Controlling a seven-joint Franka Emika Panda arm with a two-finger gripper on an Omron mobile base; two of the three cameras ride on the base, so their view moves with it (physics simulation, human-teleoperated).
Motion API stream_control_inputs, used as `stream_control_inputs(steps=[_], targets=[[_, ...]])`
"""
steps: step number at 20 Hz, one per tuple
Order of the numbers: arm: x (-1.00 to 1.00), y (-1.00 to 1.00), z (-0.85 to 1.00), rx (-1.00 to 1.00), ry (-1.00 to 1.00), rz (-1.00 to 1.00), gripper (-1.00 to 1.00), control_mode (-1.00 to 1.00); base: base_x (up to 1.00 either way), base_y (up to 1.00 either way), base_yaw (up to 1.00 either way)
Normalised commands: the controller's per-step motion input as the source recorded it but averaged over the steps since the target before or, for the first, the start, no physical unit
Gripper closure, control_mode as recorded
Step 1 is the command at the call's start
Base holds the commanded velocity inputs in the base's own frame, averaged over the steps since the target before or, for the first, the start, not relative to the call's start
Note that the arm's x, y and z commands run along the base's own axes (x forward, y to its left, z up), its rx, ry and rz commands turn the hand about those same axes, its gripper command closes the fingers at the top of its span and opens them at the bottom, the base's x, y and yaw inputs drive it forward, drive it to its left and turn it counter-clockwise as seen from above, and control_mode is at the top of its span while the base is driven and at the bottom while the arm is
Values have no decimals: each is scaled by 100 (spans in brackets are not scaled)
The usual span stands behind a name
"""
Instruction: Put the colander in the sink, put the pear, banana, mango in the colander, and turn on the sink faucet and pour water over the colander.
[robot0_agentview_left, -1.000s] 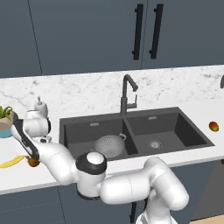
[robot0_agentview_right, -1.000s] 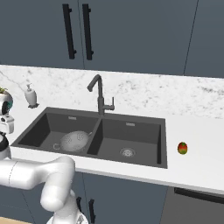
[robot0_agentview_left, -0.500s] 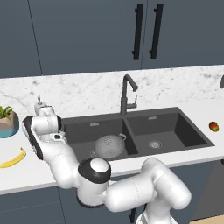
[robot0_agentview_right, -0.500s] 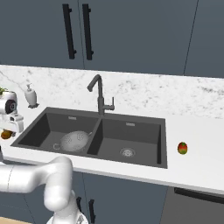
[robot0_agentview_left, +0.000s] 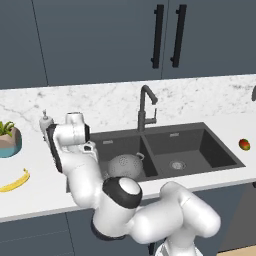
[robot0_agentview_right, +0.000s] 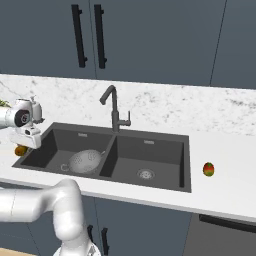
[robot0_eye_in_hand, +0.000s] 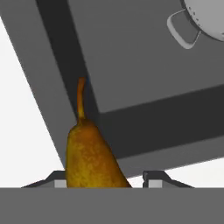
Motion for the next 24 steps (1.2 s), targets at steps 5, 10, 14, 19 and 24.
stream_control_inputs(steps=[5, 10, 14, 19, 24], targets=[[0, -74, 21, -16, -16, 1, 100, -100, 0, 0, 0], [1, -69, 12, -19, -25, 6, 100, -100, 0, 0, 0], [4, -76, 9, -8, -27, 8, 100, -100, 0, 0, 0], [20, -75, 5, 0, -16, 7, 100, -100, 0, 0, 0], [52, -56, 7, 0, 0, 1, 100, -100, 0, 0, 0]])
